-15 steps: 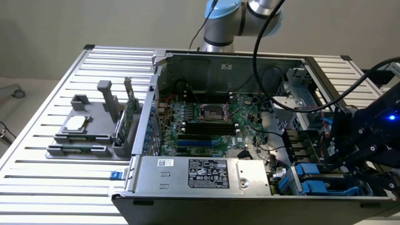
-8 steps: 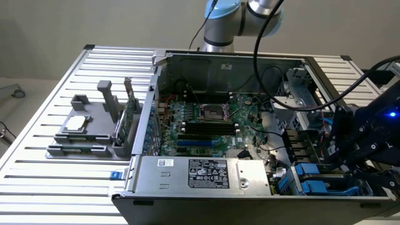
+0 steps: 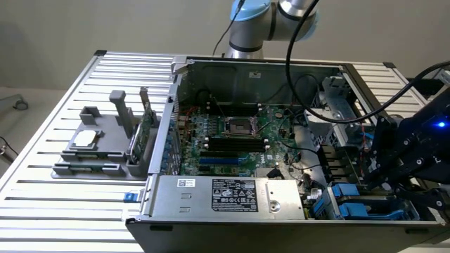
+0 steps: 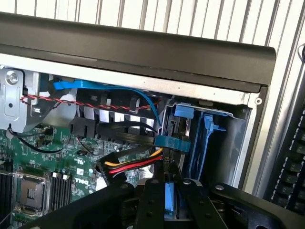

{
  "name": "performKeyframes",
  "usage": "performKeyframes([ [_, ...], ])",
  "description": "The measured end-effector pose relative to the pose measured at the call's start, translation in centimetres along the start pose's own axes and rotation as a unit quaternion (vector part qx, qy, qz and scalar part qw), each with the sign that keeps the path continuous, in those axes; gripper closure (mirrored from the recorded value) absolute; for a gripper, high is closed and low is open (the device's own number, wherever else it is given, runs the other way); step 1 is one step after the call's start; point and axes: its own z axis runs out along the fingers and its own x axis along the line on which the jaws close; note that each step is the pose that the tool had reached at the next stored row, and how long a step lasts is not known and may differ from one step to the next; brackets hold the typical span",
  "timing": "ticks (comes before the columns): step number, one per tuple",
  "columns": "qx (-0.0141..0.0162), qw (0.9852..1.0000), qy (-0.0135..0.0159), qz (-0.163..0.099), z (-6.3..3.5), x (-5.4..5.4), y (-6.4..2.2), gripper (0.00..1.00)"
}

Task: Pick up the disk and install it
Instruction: 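Insert the first disk wire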

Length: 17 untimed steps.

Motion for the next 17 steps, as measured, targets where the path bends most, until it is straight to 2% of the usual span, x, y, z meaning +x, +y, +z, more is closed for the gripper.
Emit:
performKeyframes([
  [1,0.0038,1.0,-0.0007,0.001,0.02,0.1,0.06,0.83],
  [2,0.008,1.0,-0.0033,0.001,0.03,0.2,0.14,0.83],
  [4,0.0153,0.9998,-0.0115,0.003,0.07,0.3,0.3,0.83],
  [6,0.0206,0.9996,-0.0192,0.004,0.13,0.5,0.48,0.83],
  [8,0.0243,0.9994,-0.0251,0.005,0.16,0.7,0.7,0.83],
  [10,0.0271,0.9993,-0.0264,0.005,0.17,0.9,0.9,0.83],
  [12,0.0303,0.9992,-0.0262,0.006,0.2,1.1,1.04,0.83],
  [15,0.0372,0.9989,-0.0257,0.008,0.21,1.3,1.18,0.83],
  [17,0.0404,0.9988,-0.025,0.011,0.23,1.3,1.23,0.83],
])
